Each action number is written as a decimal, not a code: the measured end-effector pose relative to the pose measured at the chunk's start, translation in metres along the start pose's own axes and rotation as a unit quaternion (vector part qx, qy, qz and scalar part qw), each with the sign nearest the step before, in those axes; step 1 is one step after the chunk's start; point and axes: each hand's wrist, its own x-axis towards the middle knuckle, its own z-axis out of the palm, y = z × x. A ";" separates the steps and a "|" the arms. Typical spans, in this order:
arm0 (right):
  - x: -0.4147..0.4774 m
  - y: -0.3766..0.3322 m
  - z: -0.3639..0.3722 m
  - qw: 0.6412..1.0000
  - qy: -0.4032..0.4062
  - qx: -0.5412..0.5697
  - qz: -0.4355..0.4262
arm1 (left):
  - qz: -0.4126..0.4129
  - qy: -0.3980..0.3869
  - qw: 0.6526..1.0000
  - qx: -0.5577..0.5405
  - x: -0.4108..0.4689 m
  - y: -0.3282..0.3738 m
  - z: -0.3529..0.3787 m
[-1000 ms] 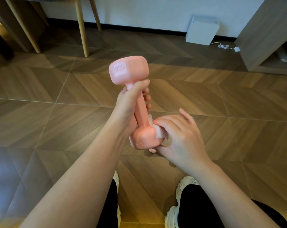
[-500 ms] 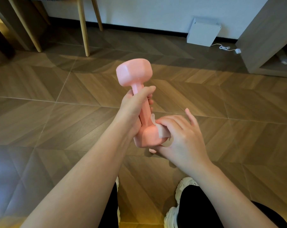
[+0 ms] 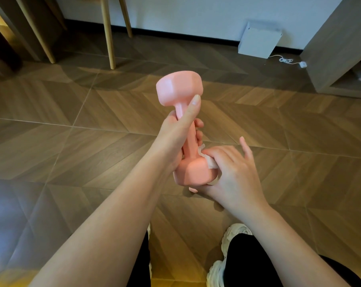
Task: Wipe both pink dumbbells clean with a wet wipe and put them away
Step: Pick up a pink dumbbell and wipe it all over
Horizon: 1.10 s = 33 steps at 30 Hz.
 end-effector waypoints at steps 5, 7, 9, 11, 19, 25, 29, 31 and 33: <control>-0.002 0.005 0.006 0.999 0.010 -0.035 -0.002 | -0.009 -0.011 1.000 0.021 0.002 0.000 -0.004; -0.003 0.002 0.008 1.000 0.007 -0.027 -0.005 | -0.014 0.001 1.000 0.026 0.003 0.000 -0.004; -0.003 -0.001 0.009 1.000 0.007 -0.007 -0.013 | -0.016 0.009 1.000 0.010 0.003 0.001 -0.003; -0.002 -0.004 0.009 1.000 0.011 0.008 -0.019 | -0.016 0.011 1.000 -0.010 0.003 0.002 -0.005; -0.004 0.002 0.012 0.999 0.011 -0.025 -0.016 | -0.011 0.024 0.999 0.020 0.004 0.000 -0.008; -0.006 0.000 0.014 0.999 0.003 -0.034 -0.036 | -0.023 0.022 0.999 0.027 0.000 0.003 -0.005; -0.004 0.002 0.016 0.998 0.013 -0.051 -0.029 | -0.005 0.037 0.999 0.036 0.000 0.000 -0.008; -0.005 0.006 0.017 0.998 0.006 -0.062 -0.021 | -0.013 0.038 0.999 0.035 0.001 -0.002 -0.008; -0.006 0.007 0.017 0.998 0.003 -0.066 -0.019 | -0.020 0.042 0.998 0.032 0.001 -0.001 -0.007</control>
